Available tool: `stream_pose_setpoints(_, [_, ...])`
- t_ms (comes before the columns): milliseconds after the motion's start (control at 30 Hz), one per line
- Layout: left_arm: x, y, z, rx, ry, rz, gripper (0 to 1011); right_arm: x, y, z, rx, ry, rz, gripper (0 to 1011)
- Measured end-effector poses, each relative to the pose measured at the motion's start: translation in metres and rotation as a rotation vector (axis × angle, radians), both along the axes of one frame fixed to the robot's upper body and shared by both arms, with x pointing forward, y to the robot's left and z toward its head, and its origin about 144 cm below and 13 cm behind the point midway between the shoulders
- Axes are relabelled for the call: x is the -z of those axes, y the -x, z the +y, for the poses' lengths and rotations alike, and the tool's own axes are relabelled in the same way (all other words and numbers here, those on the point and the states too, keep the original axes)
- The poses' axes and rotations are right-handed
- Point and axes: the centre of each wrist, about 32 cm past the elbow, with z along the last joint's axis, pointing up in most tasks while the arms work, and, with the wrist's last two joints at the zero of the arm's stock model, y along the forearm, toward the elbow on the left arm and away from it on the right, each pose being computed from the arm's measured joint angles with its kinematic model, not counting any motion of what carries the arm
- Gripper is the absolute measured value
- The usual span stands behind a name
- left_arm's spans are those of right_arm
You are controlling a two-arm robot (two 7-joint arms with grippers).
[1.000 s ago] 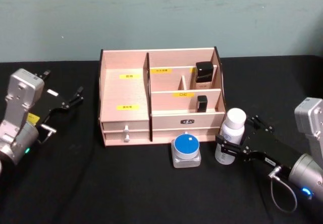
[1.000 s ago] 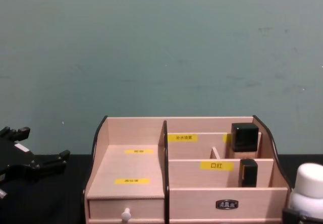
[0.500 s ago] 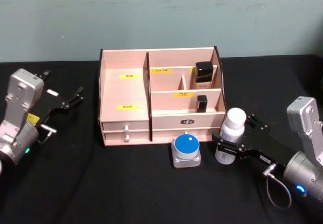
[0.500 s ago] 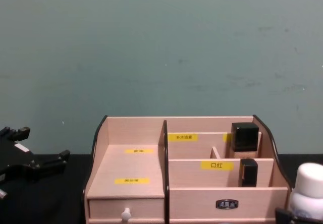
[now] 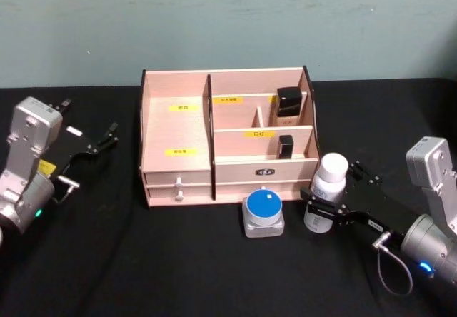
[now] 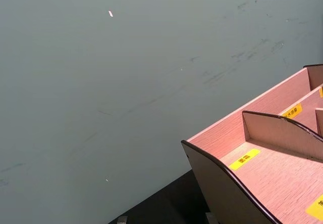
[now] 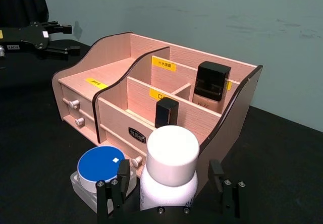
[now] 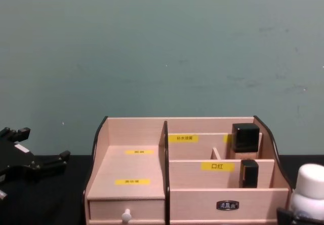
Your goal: Pick up the facial cleanser and watermelon frost from the table and place them into the tiered storage box.
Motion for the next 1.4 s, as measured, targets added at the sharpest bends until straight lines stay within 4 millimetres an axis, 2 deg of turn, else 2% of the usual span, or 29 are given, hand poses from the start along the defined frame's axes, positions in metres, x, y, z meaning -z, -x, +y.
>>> stream_pose_setpoints(233, [0.0, 0.0, 0.0, 0.0, 0.0, 0.0, 1001, -0.0001, 0.0001, -0.0002, 0.0, -0.001, 0.0, 860])
stream_pose_setpoints(367, [0.0, 0.0, 0.0, 0.0, 0.0, 0.0, 1001, -0.0003, 0.0002, -0.0004, 0.0, -0.001, 0.0, 706])
stream_pose_setpoints(400, [0.0, 0.0, 0.0, 0.0, 0.0, 0.0, 1001, -0.0003, 0.0002, -0.0004, 0.0, -0.001, 0.0, 706])
stream_pose_setpoints(467, [0.0, 0.0, 0.0, 0.0, 0.0, 0.0, 1001, -0.0003, 0.0002, -0.0004, 0.0, -0.001, 0.0, 627])
stream_pose_setpoints(533, [0.0, 0.0, 0.0, 0.0, 0.0, 0.0, 1001, -0.0004, 0.0002, -0.0005, 0.0, -0.001, 0.0, 602])
stream_pose_setpoints(1400, [0.0, 0.0, 0.0, 0.0, 0.0, 0.0, 1001, -0.0005, 0.0002, -0.0005, 0.0, -0.002, 0.0, 599])
